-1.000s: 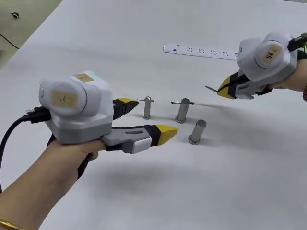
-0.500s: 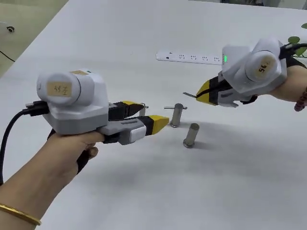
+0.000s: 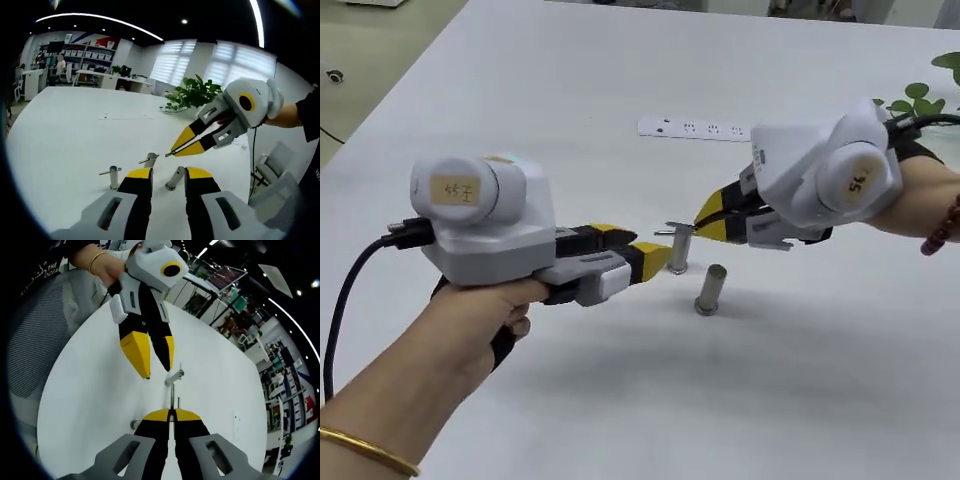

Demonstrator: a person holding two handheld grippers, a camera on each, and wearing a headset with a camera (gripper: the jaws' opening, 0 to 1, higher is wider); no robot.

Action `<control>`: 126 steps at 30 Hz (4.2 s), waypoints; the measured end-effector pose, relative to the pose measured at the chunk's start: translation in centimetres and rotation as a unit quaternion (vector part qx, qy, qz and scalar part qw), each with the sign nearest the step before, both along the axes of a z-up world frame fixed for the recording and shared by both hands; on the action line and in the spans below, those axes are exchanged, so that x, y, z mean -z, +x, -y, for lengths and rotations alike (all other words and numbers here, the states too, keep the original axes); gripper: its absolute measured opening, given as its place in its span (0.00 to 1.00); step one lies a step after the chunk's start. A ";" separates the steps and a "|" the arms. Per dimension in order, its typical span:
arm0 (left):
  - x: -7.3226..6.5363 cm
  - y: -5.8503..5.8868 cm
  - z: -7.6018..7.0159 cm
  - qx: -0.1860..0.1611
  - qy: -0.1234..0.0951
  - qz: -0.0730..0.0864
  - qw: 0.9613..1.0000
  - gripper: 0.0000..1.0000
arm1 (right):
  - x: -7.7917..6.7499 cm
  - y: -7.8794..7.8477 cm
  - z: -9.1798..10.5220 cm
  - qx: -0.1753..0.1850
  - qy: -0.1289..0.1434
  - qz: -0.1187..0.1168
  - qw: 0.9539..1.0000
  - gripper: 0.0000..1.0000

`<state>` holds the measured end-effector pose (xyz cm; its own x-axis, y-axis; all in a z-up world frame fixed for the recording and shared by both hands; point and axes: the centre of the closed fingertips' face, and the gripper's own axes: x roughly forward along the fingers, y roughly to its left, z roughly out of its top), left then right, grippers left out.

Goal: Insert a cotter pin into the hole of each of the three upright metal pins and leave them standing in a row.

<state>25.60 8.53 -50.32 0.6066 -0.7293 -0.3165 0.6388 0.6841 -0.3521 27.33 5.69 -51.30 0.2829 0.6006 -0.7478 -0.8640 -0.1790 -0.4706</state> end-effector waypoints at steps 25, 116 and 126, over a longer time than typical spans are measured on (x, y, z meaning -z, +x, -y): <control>-0.8 -0.2 0.5 -0.005 -0.026 0.002 1.000 0.02 | -0.9 -2.2 -2.1 -0.036 0.013 0.009 0.999 0.00; -1.0 -7.6 0.9 0.177 -0.049 0.065 0.981 0.00 | 0.3 -10.4 -2.0 0.025 0.153 -0.307 0.939 0.00; -1.5 -6.0 0.4 0.131 -0.026 0.100 0.986 0.10 | 0.5 -8.5 -0.7 0.027 0.129 -0.253 0.958 0.00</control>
<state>19.65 8.13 -48.83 0.4421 -0.8813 -0.1671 0.8514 0.4709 -0.2311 18.83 6.40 -51.83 -0.0409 0.7791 -0.6256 -0.9980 -0.0616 -0.0114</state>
